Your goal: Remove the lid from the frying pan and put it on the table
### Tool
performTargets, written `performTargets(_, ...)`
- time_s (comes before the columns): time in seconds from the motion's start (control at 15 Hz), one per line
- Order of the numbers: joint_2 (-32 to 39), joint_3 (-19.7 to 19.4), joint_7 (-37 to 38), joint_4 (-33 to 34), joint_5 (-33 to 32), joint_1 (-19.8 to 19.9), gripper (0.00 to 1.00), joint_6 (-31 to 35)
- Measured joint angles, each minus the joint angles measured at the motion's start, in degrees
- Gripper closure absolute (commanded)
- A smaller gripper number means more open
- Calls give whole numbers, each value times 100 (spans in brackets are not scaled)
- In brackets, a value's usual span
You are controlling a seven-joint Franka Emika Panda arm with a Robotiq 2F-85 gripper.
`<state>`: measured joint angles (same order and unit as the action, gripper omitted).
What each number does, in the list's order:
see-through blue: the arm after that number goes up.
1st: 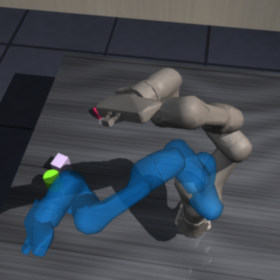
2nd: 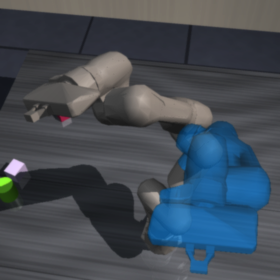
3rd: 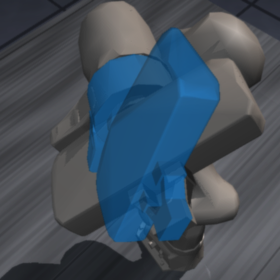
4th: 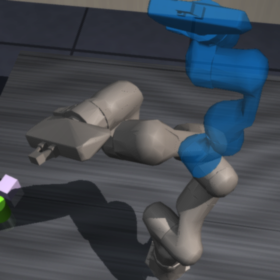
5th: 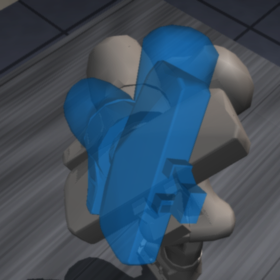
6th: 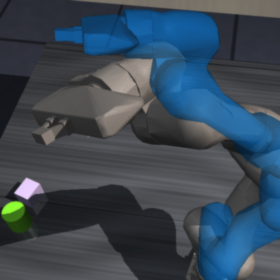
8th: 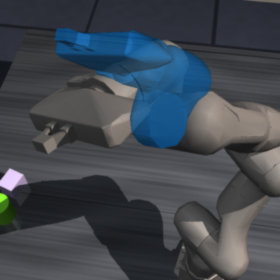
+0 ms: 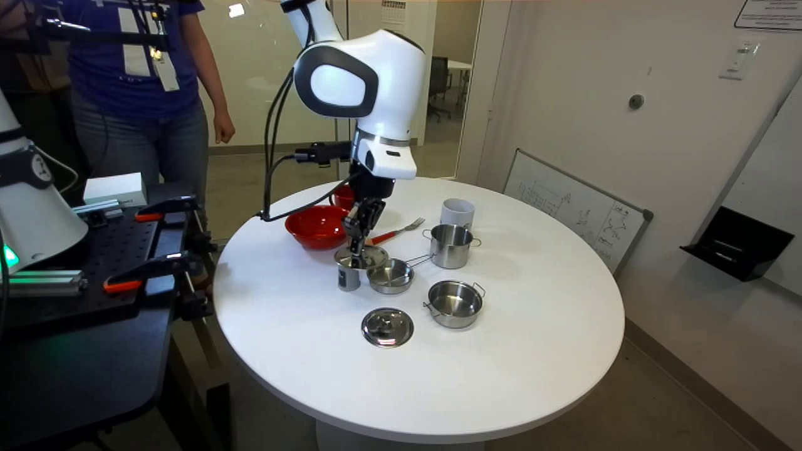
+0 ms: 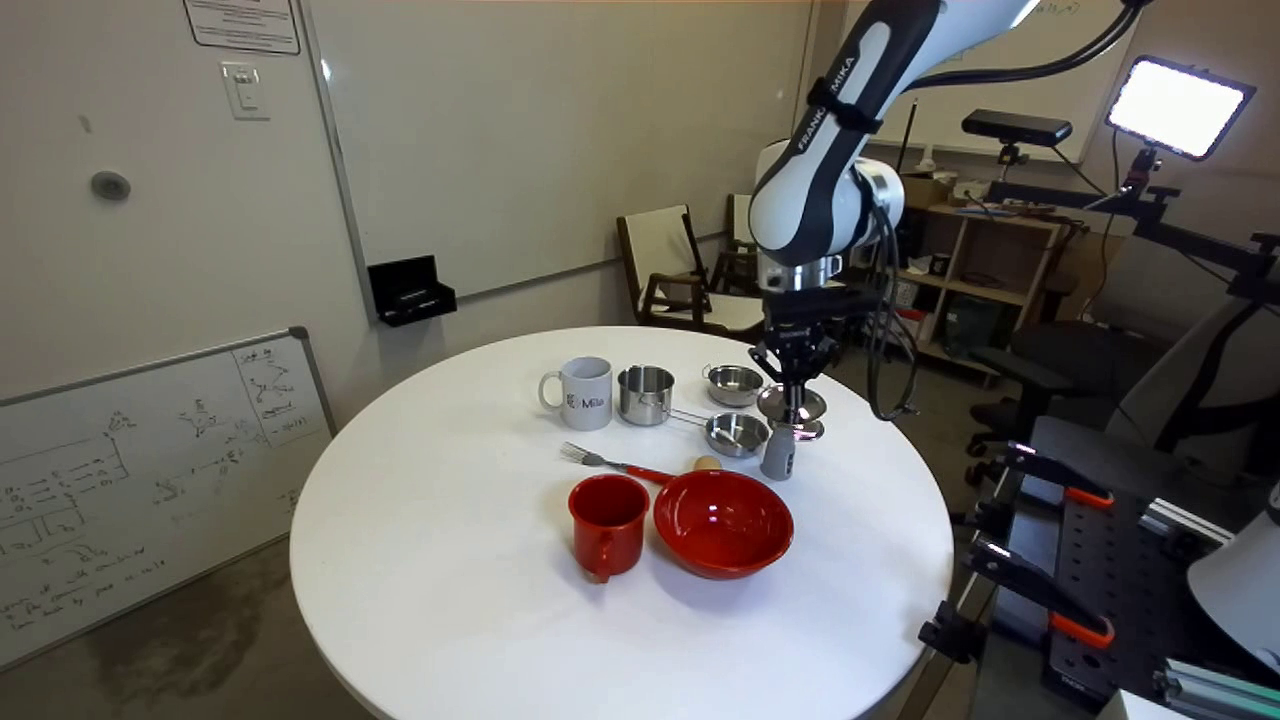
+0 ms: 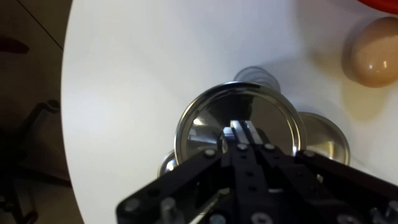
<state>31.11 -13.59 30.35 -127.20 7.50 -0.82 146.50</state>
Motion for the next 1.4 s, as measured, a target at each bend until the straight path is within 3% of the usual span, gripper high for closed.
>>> performTargets(0.47, -454, -192, 627, -1057, 52, 68, 100, 320)
performTargets(0.73, -430, 21, 624, -1549, 629, 344, 100, 1117)
performTargets(0.93, -357, 508, 376, -1887, 1380, 787, 100, 1831)
performTargets(1.13, -201, 1259, -23, -2000, 2064, 1472, 100, 2395)
performTargets(1.4, 99, 2229, -410, -1985, 2430, 2476, 100, 2938)
